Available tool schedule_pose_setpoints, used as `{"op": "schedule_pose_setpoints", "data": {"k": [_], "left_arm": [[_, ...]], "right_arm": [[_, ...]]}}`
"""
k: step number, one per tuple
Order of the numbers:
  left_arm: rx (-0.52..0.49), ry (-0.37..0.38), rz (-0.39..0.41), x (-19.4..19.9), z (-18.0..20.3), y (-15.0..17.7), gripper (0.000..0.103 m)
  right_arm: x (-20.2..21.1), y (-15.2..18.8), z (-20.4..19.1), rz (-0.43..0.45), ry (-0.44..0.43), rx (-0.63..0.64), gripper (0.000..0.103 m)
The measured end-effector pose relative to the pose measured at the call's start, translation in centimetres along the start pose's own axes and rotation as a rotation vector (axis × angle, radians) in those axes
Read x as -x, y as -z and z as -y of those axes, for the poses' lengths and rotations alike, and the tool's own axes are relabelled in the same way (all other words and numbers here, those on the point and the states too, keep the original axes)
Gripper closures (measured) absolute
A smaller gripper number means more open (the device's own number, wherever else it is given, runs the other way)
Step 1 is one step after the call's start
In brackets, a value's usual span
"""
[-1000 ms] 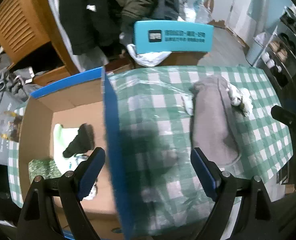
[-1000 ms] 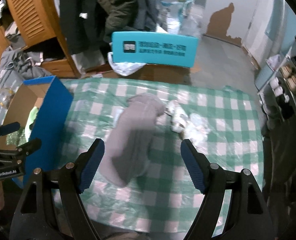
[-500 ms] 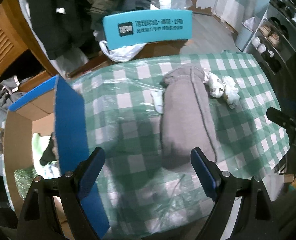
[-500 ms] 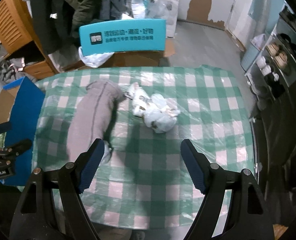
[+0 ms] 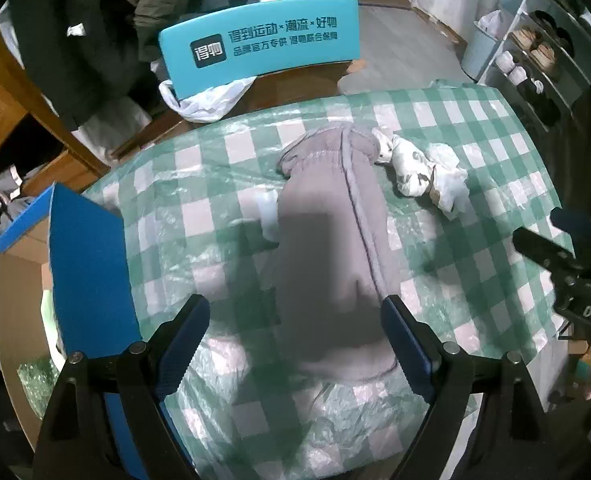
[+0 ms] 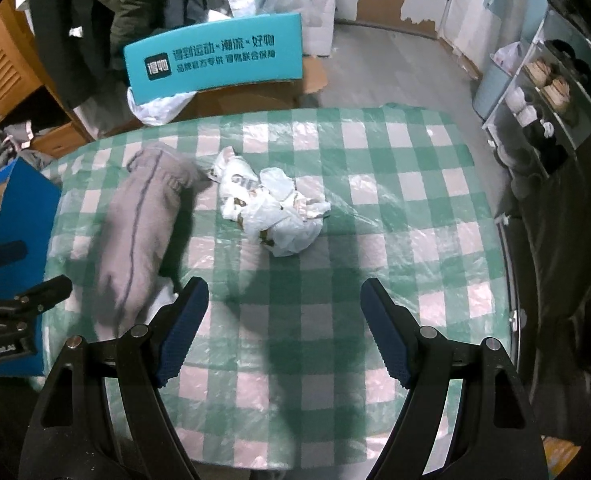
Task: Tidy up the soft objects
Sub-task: 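Move the left tool to the long grey glove while the right tool approaches the white cloth bundle, then close the left tool on the grey glove cuff while the right tool grasps the white cloth bundle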
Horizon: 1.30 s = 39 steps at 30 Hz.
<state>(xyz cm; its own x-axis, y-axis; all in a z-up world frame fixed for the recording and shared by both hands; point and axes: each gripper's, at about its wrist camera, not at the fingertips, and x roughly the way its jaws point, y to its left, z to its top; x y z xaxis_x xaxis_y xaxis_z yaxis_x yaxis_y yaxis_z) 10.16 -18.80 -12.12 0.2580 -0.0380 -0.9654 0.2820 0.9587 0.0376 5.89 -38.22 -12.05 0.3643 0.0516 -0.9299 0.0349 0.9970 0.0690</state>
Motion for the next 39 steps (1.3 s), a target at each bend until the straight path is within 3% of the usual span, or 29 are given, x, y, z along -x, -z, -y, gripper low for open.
{"op": "schedule_pose_setpoints", "data": {"k": [8, 18, 34, 35, 39], "left_arm": [[0.016, 0.017, -0.037, -1.9, 1.1, -2.6, 0.011], [-0.010, -0.009, -0.090, -5.6, 3.5, -4.6, 0.011], [-0.047, -0.016, -0.139, -9.4, 4.9, -5.6, 0.011], [-0.049, -0.006, -0.133, -9.4, 4.8, -5.5, 0.012], [-0.052, 0.032, -0.126, -9.1, 4.2, -5.2, 0.040]], "right_arm": [[-1.4, -1.5, -0.3, -0.043, -0.020, 0.006, 0.025], [-3.0, -3.8, 0.0, -0.080, 0.039, 0.099, 0.025], [-6.1, -4.8, 1.5, -0.113, 0.007, 0.081, 0.025], [-6.2, -4.9, 1.4, -0.114, 0.002, 0.085, 0.025], [-6.6, -5.0, 0.9, -0.116, -0.001, 0.094, 0.025]]}}
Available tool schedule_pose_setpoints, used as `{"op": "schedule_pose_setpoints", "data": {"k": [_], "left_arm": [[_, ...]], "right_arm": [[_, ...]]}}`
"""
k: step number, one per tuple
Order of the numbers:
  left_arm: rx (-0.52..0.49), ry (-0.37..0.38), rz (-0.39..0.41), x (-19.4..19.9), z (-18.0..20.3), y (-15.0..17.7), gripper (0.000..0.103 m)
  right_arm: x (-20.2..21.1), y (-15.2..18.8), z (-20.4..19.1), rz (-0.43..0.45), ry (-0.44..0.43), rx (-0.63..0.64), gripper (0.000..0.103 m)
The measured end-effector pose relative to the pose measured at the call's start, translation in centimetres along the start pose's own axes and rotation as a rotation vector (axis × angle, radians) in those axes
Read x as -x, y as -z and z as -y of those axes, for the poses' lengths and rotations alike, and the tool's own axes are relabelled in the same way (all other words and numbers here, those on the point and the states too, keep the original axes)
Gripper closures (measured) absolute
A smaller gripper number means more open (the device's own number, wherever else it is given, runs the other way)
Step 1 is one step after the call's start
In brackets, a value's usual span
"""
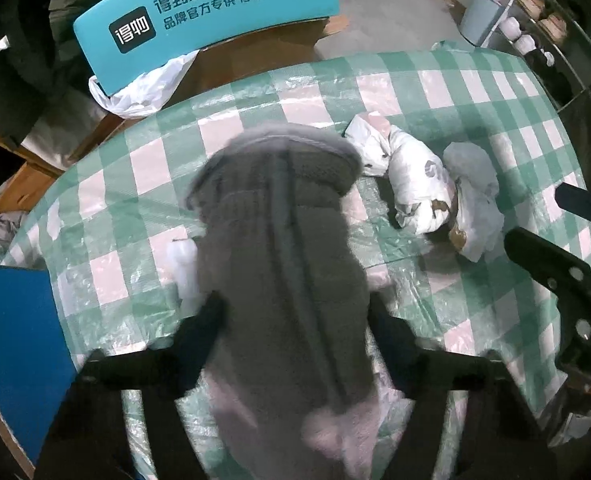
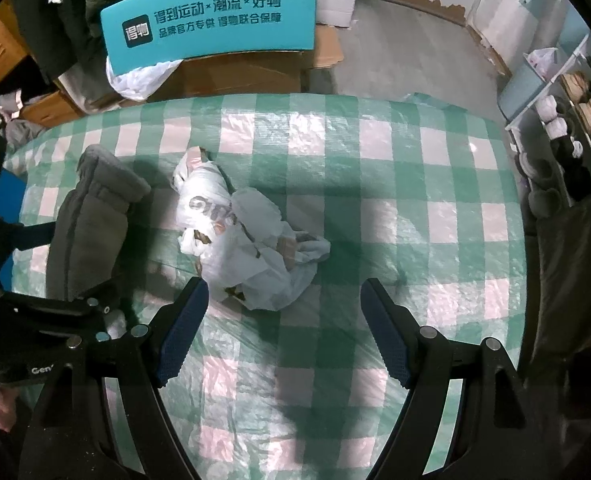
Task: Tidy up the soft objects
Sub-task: 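Close the left tool on the grey glove cuff while the right tool grasps the white cloth bundle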
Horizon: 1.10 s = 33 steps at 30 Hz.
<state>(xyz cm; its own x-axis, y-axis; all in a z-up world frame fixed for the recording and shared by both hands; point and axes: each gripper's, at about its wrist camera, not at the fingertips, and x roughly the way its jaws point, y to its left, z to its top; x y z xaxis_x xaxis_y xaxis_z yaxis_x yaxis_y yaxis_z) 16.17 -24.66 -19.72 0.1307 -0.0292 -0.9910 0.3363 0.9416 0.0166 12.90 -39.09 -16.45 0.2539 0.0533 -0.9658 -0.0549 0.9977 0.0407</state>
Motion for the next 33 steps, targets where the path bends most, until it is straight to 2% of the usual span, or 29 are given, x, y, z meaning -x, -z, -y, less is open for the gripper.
{"op": "schedule_pose_setpoints", "data": {"k": [1, 6, 9, 14, 20, 23, 33], "left_arm": [[0.000, 0.009, 0.005, 0.1, -0.1, 0.0, 0.040], [0.003, 0.035, 0.036, 1.0, -1.2, 0.4, 0.061], [0.009, 0.049, 0.045, 1.5, -2.0, 0.6, 0.067], [0.010, 0.065, 0.069, 2.8, -2.9, 1.1, 0.069], [-0.004, 0.044, 0.099, 3.8, -3.8, 1.6, 0.072], [0.014, 0.065, 0.099, 4.1, -4.5, 1.9, 0.074], [0.050, 0.065, 0.099, 4.2, -7.2, 2.9, 0.076]], "right_arm": [[-0.1, -0.1, -0.2, 0.000, 0.001, 0.005, 0.025], [-0.9, -0.6, -1.0, 0.008, -0.006, 0.032, 0.025], [-1.5, -1.0, -1.7, 0.014, -0.005, 0.055, 0.025], [-2.4, -1.6, -2.7, 0.034, -0.008, 0.099, 0.025], [-3.8, -2.3, -3.6, 0.030, 0.007, 0.126, 0.025], [-4.4, -2.6, -4.1, 0.028, 0.010, 0.142, 0.025], [-6.8, -2.8, -5.6, -0.022, 0.070, 0.203, 0.025]]}}
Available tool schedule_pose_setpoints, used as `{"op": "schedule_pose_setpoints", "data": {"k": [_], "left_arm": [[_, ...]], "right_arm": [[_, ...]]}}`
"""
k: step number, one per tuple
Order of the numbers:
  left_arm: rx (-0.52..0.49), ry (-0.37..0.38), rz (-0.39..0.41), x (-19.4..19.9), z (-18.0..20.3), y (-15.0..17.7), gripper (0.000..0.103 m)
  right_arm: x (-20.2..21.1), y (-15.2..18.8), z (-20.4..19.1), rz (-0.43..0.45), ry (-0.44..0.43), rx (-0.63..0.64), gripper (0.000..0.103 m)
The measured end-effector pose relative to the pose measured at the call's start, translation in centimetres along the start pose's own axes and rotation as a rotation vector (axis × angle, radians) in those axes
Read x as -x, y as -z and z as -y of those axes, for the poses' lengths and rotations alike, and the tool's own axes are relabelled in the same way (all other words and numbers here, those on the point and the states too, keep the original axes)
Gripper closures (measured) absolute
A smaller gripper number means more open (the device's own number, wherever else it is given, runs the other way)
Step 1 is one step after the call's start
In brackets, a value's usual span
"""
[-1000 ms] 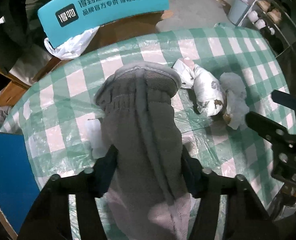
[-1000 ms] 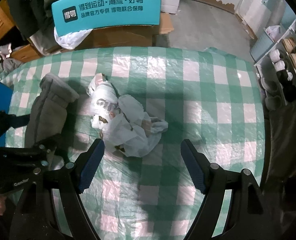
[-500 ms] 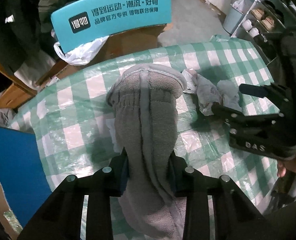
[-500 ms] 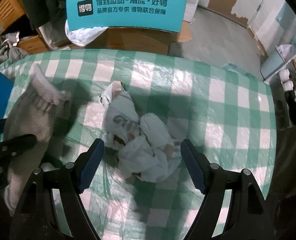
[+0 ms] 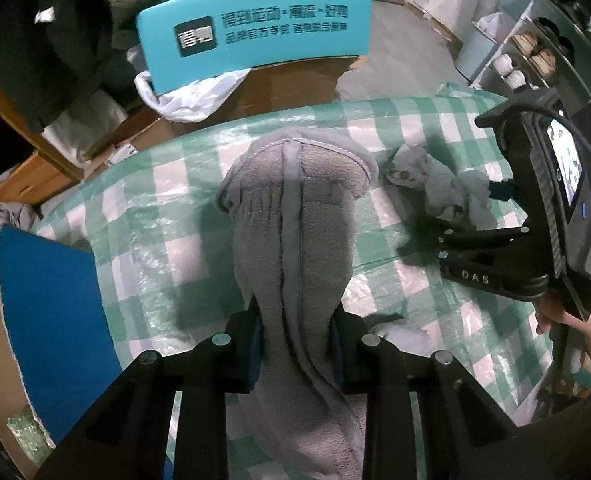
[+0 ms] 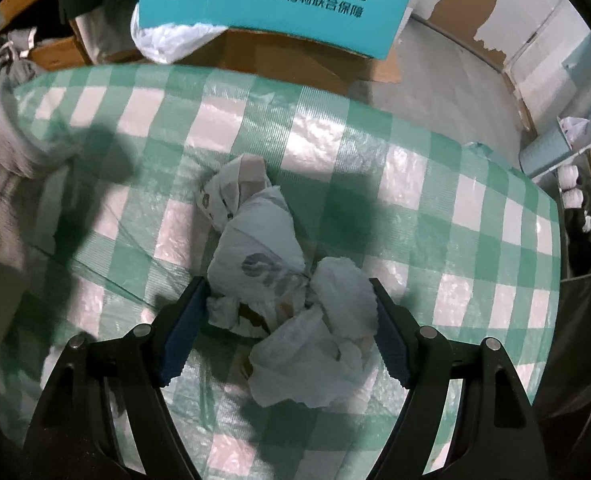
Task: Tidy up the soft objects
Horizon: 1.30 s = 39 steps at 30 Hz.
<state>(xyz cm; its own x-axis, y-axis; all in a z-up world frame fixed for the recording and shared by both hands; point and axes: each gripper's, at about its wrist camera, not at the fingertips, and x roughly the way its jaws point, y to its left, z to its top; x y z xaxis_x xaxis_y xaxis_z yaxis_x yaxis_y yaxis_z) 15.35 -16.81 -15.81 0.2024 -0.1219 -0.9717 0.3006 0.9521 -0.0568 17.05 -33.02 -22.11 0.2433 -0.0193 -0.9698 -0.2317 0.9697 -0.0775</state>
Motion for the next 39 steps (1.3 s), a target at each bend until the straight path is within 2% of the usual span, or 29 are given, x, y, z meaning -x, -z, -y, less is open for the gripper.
{"op": "schedule_pose_setpoints", "data": {"k": [2, 5, 10, 17, 23, 39], "left_arm": [[0.011, 0.000, 0.003, 0.2, -0.6, 0.3, 0.076], [0.025, 0.003, 0.008, 0.6, -1.4, 0.6, 0.076], [0.043, 0.020, 0.025, 1.7, -2.3, 0.9, 0.076], [0.059, 0.040, 0.054, 3.2, -3.0, 1.6, 0.076], [0.056, 0.022, 0.072, 4.0, -3.2, 2.4, 0.077], [0.032, -0.020, 0.157, 8.0, -3.4, 4.4, 0.076]], "right_arm": [[-0.3, 0.0, 0.0, -0.013, -0.006, -0.009, 0.037], [-0.2, 0.2, 0.1, -0.020, -0.020, -0.025, 0.047], [0.7, 0.3, -0.1, 0.000, -0.010, -0.033, 0.060], [2.6, 0.6, -0.8, 0.028, -0.040, -0.051, 0.061], [5.4, 1.2, -1.5, 0.066, -0.084, -0.076, 0.062], [13.5, 3.4, -2.9, 0.177, -0.123, -0.104, 0.062]]}}
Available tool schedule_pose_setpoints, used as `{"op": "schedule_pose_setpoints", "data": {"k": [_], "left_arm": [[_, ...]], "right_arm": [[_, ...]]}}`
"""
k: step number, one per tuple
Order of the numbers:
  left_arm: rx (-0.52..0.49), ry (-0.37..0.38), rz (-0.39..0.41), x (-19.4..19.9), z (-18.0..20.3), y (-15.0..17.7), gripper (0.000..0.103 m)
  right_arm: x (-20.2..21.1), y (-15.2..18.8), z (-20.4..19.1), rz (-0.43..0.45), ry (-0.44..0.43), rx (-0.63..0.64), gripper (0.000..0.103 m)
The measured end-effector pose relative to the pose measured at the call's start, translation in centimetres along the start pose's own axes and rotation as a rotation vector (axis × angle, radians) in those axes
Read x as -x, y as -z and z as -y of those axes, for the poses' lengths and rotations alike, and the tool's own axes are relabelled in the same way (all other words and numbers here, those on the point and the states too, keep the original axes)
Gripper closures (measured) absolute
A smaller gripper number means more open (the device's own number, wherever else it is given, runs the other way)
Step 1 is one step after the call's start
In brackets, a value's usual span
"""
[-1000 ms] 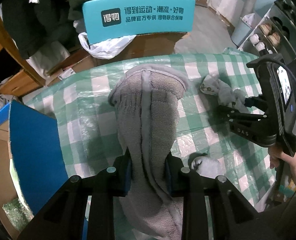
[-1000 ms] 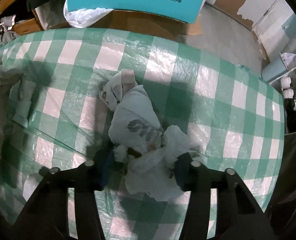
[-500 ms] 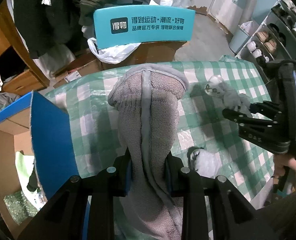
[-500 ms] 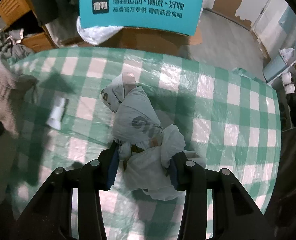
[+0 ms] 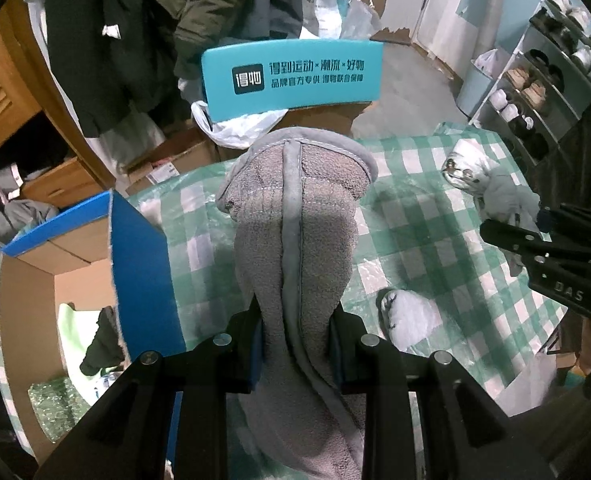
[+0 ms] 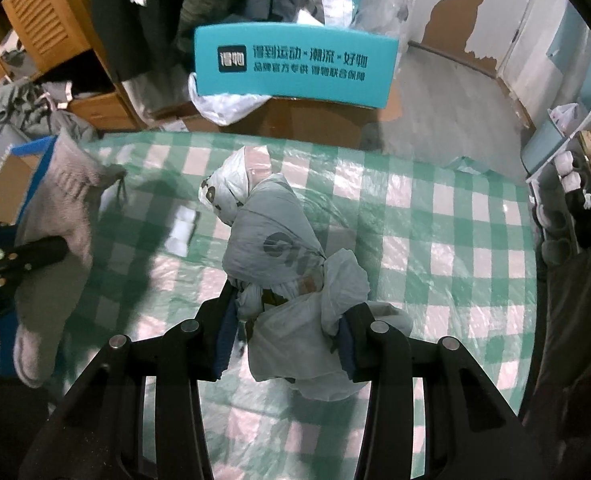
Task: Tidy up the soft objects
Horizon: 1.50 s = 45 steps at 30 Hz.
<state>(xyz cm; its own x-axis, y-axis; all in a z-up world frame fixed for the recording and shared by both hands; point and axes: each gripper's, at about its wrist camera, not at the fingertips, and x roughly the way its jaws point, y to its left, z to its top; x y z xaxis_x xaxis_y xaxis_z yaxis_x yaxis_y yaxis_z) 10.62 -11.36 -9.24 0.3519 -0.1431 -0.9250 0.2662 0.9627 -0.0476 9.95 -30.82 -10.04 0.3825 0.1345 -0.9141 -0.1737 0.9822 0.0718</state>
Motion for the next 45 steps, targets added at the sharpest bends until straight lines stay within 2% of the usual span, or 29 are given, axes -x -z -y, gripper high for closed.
{"op": "schedule_pose_setpoints", "data": {"k": [10, 21, 32, 45], "left_arm": [[-0.020, 0.002, 0.059, 3.4, 0.0, 0.9, 0.076], [-0.034, -0.025, 0.128, 6.7, -0.7, 1.3, 0.076], [0.002, -0.045, 0.161, 8.7, -3.3, 2.2, 0.076], [0.072, -0.069, 0.188, 10.5, -7.8, 4.0, 0.076]], "right_arm": [[3.8, 1.1, -1.3, 0.060, -0.019, -0.004, 0.062], [5.4, 1.4, -3.9, 0.097, -0.040, 0.042, 0.062], [6.1, 0.7, -7.1, 0.113, -0.080, 0.094, 0.062], [6.3, -0.9, -12.9, 0.121, -0.128, 0.173, 0.062]]}}
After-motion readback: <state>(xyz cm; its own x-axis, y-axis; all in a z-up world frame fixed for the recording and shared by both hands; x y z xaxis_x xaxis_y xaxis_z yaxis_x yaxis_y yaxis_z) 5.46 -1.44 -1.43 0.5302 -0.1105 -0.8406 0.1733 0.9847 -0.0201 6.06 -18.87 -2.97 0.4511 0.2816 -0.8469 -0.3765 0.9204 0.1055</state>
